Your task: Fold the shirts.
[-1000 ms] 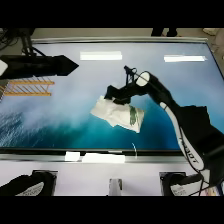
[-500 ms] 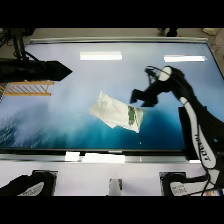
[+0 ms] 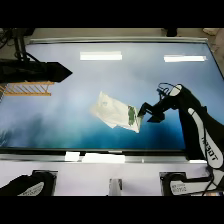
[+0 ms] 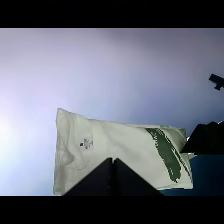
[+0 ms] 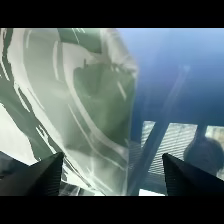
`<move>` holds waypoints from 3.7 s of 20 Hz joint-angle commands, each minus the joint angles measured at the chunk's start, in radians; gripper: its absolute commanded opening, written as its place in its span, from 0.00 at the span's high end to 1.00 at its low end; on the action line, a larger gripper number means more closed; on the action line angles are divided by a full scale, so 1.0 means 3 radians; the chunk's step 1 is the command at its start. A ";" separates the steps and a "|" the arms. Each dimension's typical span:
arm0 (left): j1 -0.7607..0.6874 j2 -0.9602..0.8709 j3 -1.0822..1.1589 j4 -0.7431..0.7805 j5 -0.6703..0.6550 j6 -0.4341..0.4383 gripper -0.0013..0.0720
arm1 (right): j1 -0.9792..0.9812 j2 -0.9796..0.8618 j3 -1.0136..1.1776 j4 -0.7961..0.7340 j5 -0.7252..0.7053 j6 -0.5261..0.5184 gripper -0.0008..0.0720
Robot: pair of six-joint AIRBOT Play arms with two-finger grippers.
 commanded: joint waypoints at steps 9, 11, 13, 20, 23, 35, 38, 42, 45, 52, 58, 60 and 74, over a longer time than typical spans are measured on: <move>0.0001 -0.0003 0.0000 0.0104 0.0001 0.0004 0.94 | -0.0267 -0.0130 0.0483 0.0364 0.0212 -0.0149 0.95; 0.0001 -0.0003 0.0000 0.0153 0.0000 0.0006 0.94 | -0.0662 -0.0039 0.0945 0.0346 0.0490 -0.0144 0.95; 0.0001 -0.0004 -0.0003 0.0154 0.0001 0.0029 0.94 | -0.1055 0.0062 0.1381 0.0191 0.0703 -0.0029 0.95; 0.0001 -0.0006 -0.0229 0.0150 0.0001 0.0027 0.94 | -0.2140 0.0289 0.2202 -0.0092 0.1188 0.0206 0.95; 0.0001 -0.0006 -0.0300 0.0149 0.0003 0.0025 0.94 | -0.2420 0.0345 0.2225 -0.0093 0.1372 0.0209 0.95; 0.0001 -0.0006 -0.0315 0.0150 0.0003 0.0028 0.94 | -0.2533 0.0525 0.2246 0.0381 0.1362 0.0244 0.95; 0.0001 -0.0006 -0.0315 0.0150 0.0004 0.0029 0.94 | -0.2536 0.0595 0.2244 -0.0156 0.1706 0.0243 0.95; 0.0001 -0.0006 -0.0315 0.0150 0.0001 0.0029 0.94 | -0.2534 0.0651 0.2145 -0.1066 0.2007 0.0263 0.95; 0.0001 -0.0006 -0.0315 0.0150 0.0001 0.0029 0.94 | -0.2536 0.0805 0.1792 -0.1592 0.2009 0.0268 0.95; 0.0000 -0.0006 -0.0315 0.0148 0.0001 0.0028 0.94 | -0.2536 0.1142 0.0593 -0.2084 0.2028 0.0200 0.95; 0.0001 -0.0006 -0.0315 0.0149 0.0003 0.0028 0.94 | -0.2536 0.1153 0.0025 -0.2298 0.1750 0.0191 0.95; 0.0001 -0.0006 -0.0315 0.0149 0.0004 0.0028 0.94 | -0.2536 0.1153 -0.0076 -0.2332 0.1704 0.0191 0.95; -0.0005 -0.0458 0.0594 0.2014 -0.0651 -0.0332 0.94 | -0.1644 0.1152 0.1846 -0.2206 0.0233 -0.0135 0.21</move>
